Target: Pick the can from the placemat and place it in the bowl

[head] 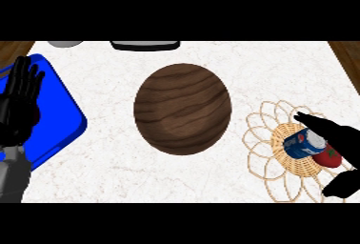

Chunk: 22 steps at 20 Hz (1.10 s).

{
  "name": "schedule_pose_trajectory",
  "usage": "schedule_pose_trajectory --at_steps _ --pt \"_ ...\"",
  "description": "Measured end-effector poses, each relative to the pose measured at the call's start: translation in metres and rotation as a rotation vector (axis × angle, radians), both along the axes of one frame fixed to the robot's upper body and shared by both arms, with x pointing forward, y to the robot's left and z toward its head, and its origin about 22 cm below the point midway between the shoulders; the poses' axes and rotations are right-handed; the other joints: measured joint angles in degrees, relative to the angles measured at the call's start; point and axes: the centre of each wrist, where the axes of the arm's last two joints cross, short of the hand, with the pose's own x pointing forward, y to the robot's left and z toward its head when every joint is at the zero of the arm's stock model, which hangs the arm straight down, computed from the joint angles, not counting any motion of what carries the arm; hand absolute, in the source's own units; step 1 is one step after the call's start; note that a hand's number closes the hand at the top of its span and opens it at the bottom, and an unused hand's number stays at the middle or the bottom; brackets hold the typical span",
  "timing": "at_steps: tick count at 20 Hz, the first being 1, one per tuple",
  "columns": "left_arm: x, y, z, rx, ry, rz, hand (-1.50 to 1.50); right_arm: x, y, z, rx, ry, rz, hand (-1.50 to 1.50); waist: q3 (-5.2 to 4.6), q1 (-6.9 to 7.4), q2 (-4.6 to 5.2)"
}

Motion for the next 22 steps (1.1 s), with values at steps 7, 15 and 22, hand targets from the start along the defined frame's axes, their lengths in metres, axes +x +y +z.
schedule_pose_trajectory --at_steps 7,15,22 --pt "0.005 0.003 0.002 -0.002 0.002 -0.004 0.0 0.011 0.0 -0.014 -0.011 0.019 -0.005 -1.5 0.01 -0.04 0.02" --pt "0.003 0.0 0.004 -0.003 -0.002 0.002 0.0 0.016 -0.011 -0.034 -0.037 0.027 -0.042 -1.5 -0.45 -0.01 -0.35" --pt "0.002 0.003 0.001 -0.001 0.002 0.0 0.0 0.027 -0.013 -0.044 -0.031 -0.051 -0.021 1.5 -0.65 0.18 -0.49"
